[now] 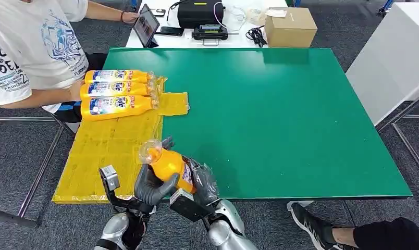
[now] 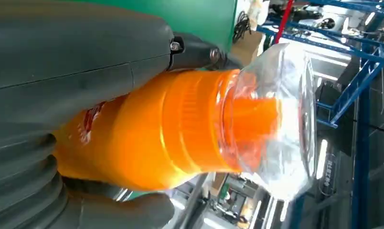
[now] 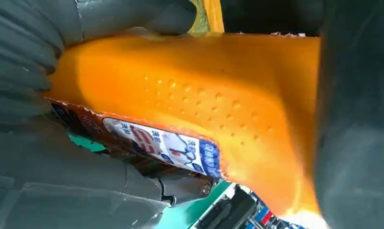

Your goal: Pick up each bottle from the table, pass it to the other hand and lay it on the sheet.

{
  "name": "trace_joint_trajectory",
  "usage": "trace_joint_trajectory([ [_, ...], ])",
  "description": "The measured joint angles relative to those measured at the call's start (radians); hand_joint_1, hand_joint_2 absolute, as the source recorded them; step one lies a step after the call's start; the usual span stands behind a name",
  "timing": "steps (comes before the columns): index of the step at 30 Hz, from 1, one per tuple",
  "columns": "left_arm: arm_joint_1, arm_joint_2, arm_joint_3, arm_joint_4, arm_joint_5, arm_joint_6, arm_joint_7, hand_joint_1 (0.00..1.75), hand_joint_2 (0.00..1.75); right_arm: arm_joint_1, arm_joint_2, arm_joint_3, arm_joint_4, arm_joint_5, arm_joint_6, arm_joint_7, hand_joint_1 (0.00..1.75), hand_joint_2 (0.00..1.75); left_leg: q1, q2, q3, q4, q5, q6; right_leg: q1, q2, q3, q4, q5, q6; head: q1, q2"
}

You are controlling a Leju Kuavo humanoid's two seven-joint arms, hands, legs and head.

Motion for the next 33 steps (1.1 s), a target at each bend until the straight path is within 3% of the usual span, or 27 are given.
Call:
trace_joint_trajectory([
  [26, -0.002, 0.002, 0.005, -0.011, -0.040, 0.021, -0.013, 1.75, 1.75, -0.001, 0.002, 0.016, 0.000, -0.021, 0.001, 0.004, 1.69, 1.75, 0.000, 0.000, 0.000, 0.000, 0.000, 0.000, 0.000, 0.000, 0.000, 0.000, 0.000, 0.000, 0.000, 0.000],
  [27, -0.002, 0.002, 0.005, -0.011, -0.040, 0.021, -0.013, 1.75, 1.75, -0.001, 0.003, 0.016, 0.000, -0.021, 0.001, 0.004, 1.33, 1.75, 0.000, 0.000, 0.000, 0.000, 0.000, 0.000, 0.000, 0.000, 0.000, 0.000, 0.000, 0.000, 0.000, 0.000],
  [28, -0.002, 0.002, 0.005, -0.011, -0.039, 0.021, -0.013, 1.75, 1.75, -0.002, 0.003, 0.016, 0.000, -0.021, 0.001, 0.004, 0.00, 1.75, 0.000, 0.000, 0.000, 0.000, 0.000, 0.000, 0.000, 0.000, 0.000, 0.000, 0.000, 0.000, 0.000, 0.000],
  [29, -0.002, 0.002, 0.005, -0.011, -0.038, 0.021, -0.013, 1.75, 1.75, -0.004, 0.003, 0.016, 0.000, -0.021, -0.003, 0.004, 0.00, 0.00, 0.000, 0.000, 0.000, 0.000, 0.000, 0.000, 0.000, 0.000, 0.000, 0.000, 0.000, 0.000, 0.000, 0.000],
  [33, -0.006, 0.003, 0.007, -0.028, -0.034, 0.031, -0.013, 1.75, 1.75, -0.004, 0.003, 0.024, -0.002, -0.001, -0.043, 0.014, 0.00, 0.00, 0.000, 0.000, 0.000, 0.000, 0.000, 0.000, 0.000, 0.000, 0.000, 0.000, 0.000, 0.000, 0.000, 0.000],
])
